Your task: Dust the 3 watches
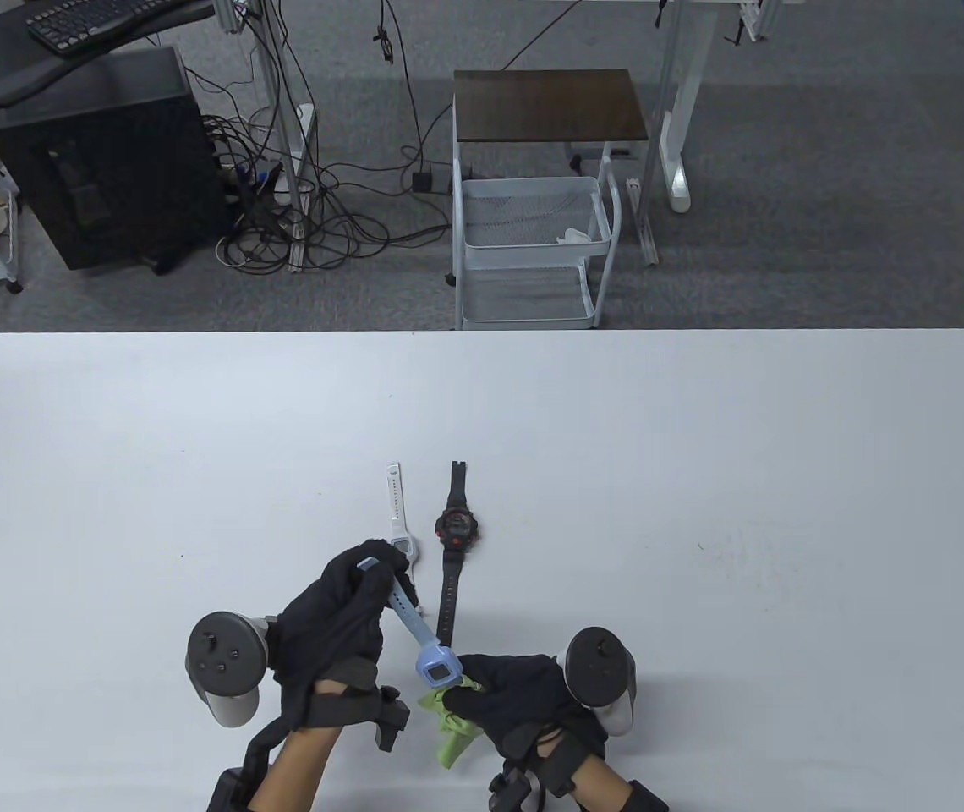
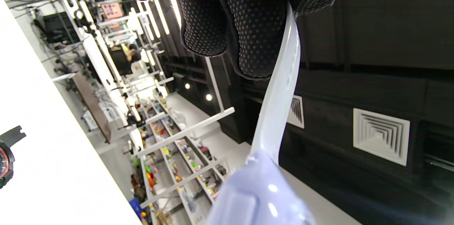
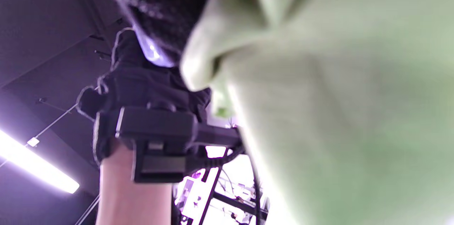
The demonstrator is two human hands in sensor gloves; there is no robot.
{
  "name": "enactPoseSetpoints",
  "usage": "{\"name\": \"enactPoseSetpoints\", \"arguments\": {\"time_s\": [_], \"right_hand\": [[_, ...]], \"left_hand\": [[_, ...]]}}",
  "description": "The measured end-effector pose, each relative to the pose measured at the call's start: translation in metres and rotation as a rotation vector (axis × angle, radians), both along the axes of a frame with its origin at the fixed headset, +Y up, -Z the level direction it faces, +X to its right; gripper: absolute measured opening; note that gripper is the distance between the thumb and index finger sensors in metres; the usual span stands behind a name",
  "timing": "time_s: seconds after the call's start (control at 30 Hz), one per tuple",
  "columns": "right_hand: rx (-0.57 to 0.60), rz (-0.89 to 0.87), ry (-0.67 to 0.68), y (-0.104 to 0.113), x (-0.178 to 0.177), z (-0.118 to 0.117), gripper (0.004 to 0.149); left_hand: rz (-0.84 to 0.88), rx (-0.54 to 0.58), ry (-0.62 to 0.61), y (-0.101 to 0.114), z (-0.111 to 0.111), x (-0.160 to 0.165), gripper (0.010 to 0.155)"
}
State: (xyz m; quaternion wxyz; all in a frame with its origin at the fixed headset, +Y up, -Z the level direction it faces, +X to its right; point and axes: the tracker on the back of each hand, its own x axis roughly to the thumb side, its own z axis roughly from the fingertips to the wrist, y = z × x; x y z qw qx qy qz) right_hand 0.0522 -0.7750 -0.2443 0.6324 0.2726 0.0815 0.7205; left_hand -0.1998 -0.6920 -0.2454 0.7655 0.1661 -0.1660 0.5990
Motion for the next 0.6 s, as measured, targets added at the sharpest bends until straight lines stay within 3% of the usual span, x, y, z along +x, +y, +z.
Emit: {"name": "enactPoseSetpoints", "arguments": {"time_s": [0.6], "right_hand": [[-0.017, 0.041, -0.032, -0.005, 0.006, -0.005, 0.047]], "left_hand": [[0.098, 0.018, 0.015, 0.002, 0.001, -0.013, 0.045]]}}
